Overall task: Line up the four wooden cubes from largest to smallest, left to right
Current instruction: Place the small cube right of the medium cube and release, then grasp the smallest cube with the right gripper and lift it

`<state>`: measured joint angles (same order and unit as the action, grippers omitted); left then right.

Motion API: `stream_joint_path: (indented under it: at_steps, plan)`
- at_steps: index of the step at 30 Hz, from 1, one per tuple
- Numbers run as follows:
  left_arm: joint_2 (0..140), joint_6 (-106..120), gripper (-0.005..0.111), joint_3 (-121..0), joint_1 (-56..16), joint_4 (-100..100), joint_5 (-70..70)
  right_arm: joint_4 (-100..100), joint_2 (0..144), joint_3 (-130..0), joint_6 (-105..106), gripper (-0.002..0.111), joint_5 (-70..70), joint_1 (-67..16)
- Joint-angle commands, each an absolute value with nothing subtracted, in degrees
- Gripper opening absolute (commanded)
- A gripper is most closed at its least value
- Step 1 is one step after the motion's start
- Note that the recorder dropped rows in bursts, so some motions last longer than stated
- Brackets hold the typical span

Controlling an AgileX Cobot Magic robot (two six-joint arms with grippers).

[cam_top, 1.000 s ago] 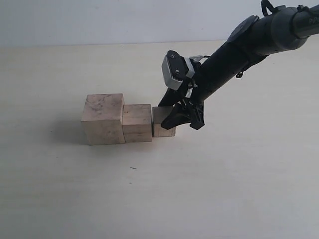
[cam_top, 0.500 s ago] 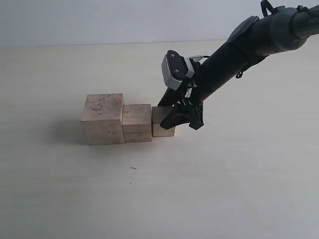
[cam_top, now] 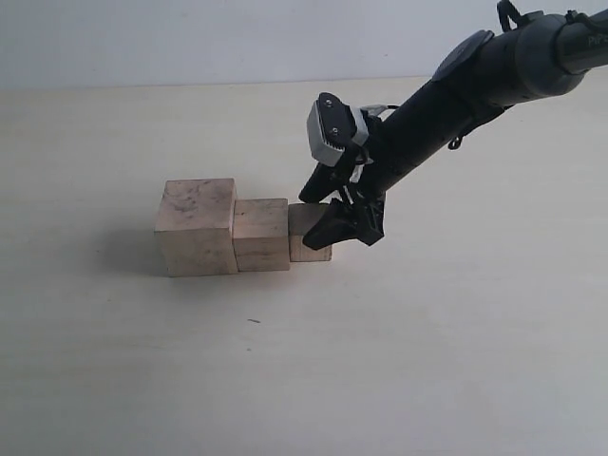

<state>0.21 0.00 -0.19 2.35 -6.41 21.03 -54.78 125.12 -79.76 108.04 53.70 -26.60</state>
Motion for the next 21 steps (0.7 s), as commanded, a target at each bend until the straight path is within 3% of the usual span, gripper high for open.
stream_joint_path:
  at_steps: [1,12,21]
  plan:
    - [0.0,0.0,0.0,0.0,2.0,-6.7,20.7,-55.5,124.4,-79.8,106.1,0.069,54.1,-26.6]
    - [0.0,0.0,0.0,0.0,2.0,-6.7,20.7,-49.5,114.7,-79.8,93.7,0.068,51.0,-26.6]
    - [0.0,0.0,0.0,0.0,2.0,-6.7,20.7,-24.2,112.2,-79.8,60.2,0.051,35.1,-26.5]
